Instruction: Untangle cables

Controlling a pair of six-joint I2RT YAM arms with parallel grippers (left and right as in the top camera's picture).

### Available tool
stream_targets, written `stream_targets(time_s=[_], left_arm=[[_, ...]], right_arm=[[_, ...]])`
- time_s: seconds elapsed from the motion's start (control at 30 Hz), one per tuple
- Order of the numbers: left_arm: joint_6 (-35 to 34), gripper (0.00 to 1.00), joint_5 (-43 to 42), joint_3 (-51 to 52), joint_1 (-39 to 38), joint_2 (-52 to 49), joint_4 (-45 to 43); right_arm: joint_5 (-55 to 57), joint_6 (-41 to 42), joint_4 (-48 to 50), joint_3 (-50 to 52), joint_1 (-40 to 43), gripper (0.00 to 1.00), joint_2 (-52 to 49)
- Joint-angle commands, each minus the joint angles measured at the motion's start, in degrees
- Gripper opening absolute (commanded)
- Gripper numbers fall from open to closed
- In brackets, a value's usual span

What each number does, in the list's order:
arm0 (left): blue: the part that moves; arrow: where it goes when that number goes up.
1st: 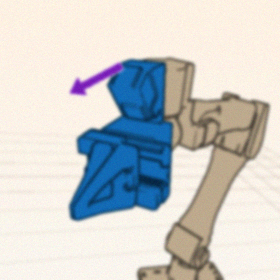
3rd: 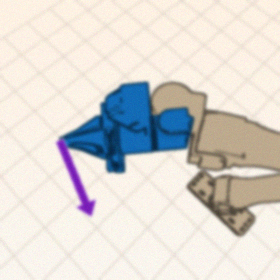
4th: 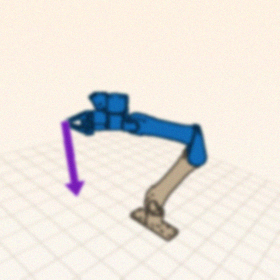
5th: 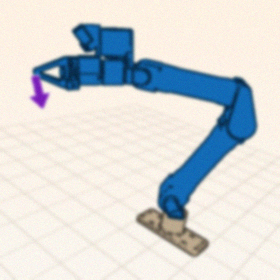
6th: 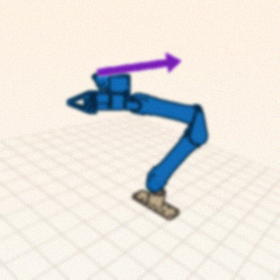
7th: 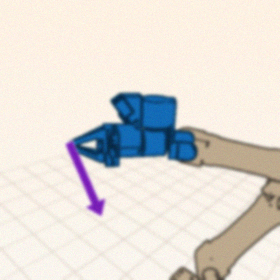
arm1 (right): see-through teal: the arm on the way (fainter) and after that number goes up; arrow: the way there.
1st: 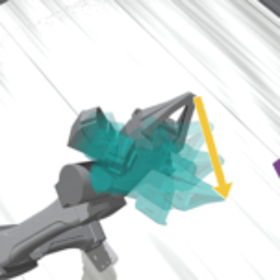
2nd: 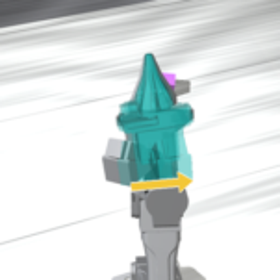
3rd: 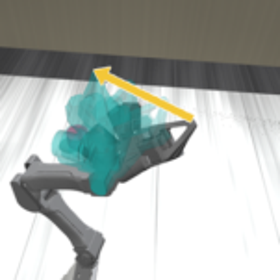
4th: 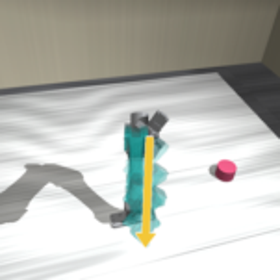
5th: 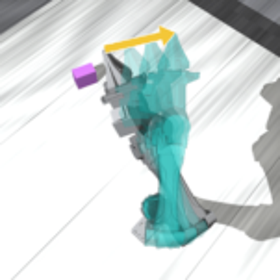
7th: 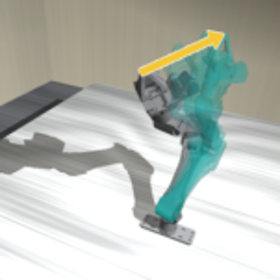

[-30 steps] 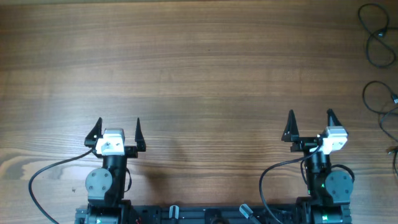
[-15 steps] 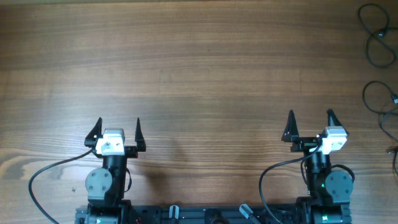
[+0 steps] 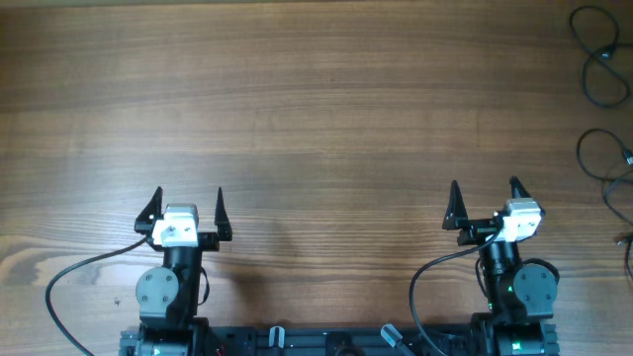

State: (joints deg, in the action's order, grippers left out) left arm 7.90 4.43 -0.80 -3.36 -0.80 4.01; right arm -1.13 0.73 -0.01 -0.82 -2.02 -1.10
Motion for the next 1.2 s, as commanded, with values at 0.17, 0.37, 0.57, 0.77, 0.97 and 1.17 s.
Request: stream_targets(time_s=[0.17,0.37,0.57,0.77,0.97,1.17], left_arm=[[0.70,1.00,-0.28,0.46,0.37,0.52,-0.17],[0.70,1.00,-0.28,0.46,0.37,0.52,-0.20],[0.70,1.00,-0.28,0.46,0.37,0.52,-0.20],[0.70,1.00,-0.28,0.46,0.37,0.52,-0.20],[0.70,1.00,-0.28,0.46,0.37,0.52,-0.17],[0.70,1.00,-0.28,0.46,0.37,0.52,-0.20]], right_arm=[[-0.92,-0.74,0.09,0.52,0.39,1.00,0.92],[-0.94,-0.74,0.09,0.52,0.39,1.00,0.92],[-1.55,-0.57,0.11,0.52,0.39,0.99,0.92],[-1.55,-0.55,0.11,0.55,0.42,1.00,0.92],[-1.55,-0.57,0.11,0.52,0.57,1.00,0.92],[-1.55,-0.55,0.11,0.52,0.72,1.00,0.90]])
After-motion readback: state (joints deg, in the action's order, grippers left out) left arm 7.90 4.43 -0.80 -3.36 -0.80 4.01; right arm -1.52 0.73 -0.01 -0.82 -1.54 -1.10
